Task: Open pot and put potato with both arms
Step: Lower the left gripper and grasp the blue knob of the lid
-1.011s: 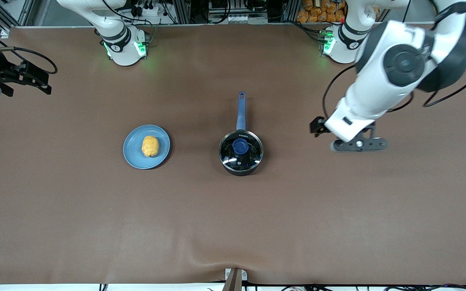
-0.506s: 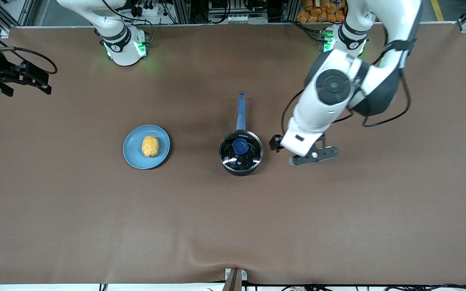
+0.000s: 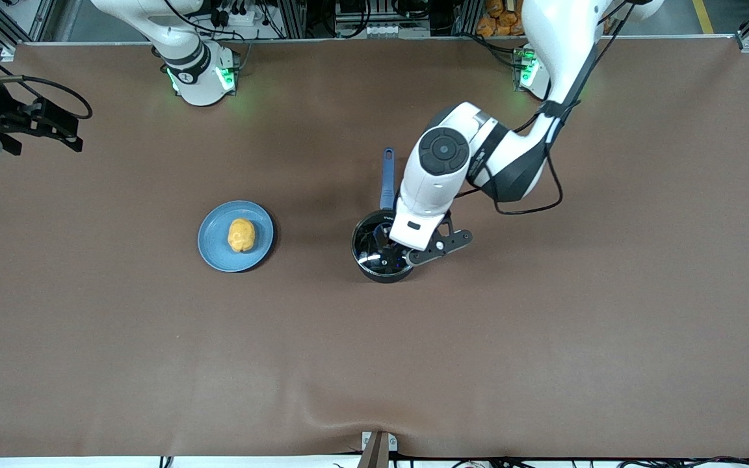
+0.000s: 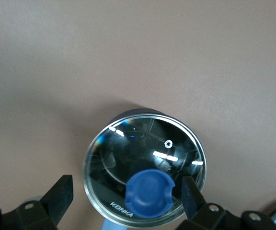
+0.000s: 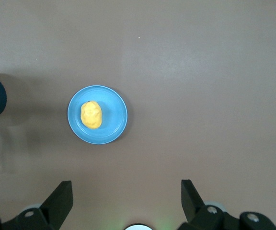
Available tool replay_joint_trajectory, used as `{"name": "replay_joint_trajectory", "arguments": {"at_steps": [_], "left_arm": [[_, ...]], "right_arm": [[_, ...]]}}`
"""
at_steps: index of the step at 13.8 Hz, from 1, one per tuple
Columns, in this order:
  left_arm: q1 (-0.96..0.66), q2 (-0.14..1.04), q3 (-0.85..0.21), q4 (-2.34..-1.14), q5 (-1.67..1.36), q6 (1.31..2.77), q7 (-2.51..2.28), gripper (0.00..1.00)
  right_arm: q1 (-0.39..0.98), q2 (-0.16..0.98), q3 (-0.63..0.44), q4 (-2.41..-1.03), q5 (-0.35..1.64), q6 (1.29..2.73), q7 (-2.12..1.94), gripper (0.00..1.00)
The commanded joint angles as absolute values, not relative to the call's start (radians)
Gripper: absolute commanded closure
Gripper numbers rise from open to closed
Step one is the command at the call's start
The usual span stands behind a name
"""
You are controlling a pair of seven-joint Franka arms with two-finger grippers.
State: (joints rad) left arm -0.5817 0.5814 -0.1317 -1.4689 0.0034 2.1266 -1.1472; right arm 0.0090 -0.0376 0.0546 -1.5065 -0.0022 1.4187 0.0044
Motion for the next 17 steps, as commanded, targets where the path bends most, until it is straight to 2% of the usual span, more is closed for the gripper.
{"name": "replay_joint_trajectory", "arguments": {"at_steps": [1, 6, 14, 15, 16, 17], "left_arm": [[-0.627, 0.626, -0.112, -1.436, 0.005, 2.167, -1.25, 0.0], [-0.658, 0.679, -0.107, -1.431, 0.006, 2.227, -1.276, 0.0], [-0.686, 0.703, -0.095, -1.434, 0.043, 2.233, -1.279, 0.0], [-0.686, 0.703, -0.097, -1.434, 0.043, 2.233, -1.279, 0.02], [-0.686, 0.7, -0.097, -1.434, 0.041, 2.232, -1.279, 0.19], [-0.683, 0.696, -0.097, -1.437, 0.043, 2.229, -1.281, 0.4]], "right_arm": [[-0.011, -0.029, 0.066, -1.489, 0.014, 1.405, -0.011, 0.0], [-0.011, -0.029, 0.066, -1.489, 0.014, 1.405, -0.011, 0.0], [-0.011, -0.029, 0.066, -1.491, 0.014, 1.405, -0.011, 0.0], [-0.012, -0.029, 0.066, -1.491, 0.014, 1.405, -0.011, 0.0], [-0.012, -0.029, 0.066, -1.49, 0.014, 1.405, -0.011, 0.0], [-0.011, -0.029, 0.066, -1.489, 0.014, 1.405, -0.011, 0.0]]}}
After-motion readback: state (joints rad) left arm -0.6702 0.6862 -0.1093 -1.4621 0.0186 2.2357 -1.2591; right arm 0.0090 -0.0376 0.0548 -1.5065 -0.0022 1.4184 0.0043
